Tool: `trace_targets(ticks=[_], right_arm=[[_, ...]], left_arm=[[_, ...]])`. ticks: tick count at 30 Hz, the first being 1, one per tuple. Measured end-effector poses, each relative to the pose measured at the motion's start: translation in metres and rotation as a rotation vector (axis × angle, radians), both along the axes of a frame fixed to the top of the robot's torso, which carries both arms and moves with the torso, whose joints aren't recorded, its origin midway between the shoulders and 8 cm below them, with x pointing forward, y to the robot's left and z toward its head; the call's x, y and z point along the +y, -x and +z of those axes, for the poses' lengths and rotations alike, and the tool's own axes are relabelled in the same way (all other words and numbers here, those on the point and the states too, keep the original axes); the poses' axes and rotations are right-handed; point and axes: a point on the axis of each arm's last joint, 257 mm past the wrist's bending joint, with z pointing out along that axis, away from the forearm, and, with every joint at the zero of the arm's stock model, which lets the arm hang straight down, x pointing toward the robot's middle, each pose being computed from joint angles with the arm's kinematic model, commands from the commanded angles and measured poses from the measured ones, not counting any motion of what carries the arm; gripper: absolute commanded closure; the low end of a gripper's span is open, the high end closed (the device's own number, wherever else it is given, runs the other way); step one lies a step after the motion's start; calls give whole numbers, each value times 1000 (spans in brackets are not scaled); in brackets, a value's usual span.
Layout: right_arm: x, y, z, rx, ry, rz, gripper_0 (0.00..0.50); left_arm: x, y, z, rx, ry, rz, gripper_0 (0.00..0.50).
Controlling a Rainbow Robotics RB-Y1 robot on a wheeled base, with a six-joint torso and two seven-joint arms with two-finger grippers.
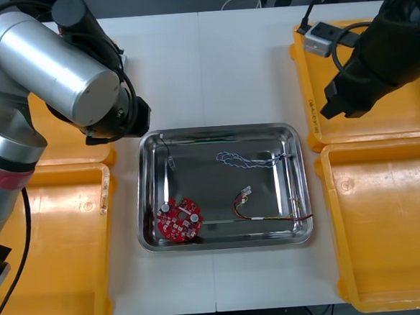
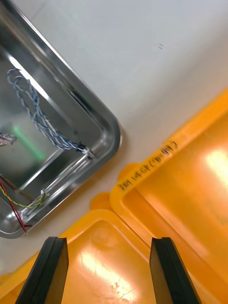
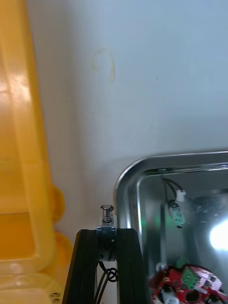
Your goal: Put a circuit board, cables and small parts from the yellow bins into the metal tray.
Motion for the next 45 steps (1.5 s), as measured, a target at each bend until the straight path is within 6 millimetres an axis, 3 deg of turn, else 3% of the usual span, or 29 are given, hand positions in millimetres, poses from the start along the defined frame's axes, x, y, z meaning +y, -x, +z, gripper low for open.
trace_targets(ticks=[9,18,33,45], right_arm=[[-32,-2,19,-16,-85,-235,0],[-69,10,15,-25,-111,-414,0],[-122,33,-14,35,-145,-637,0],[-156,48,-33,30,-162,-718,0]], left_arm=[[-47,9,-20,-8,-12,-93,500],[-82,23,-40,3,22,-97,500],[-109,26,-64,16,51,-106,500],[-106,23,-82,40,38,-95,500]])
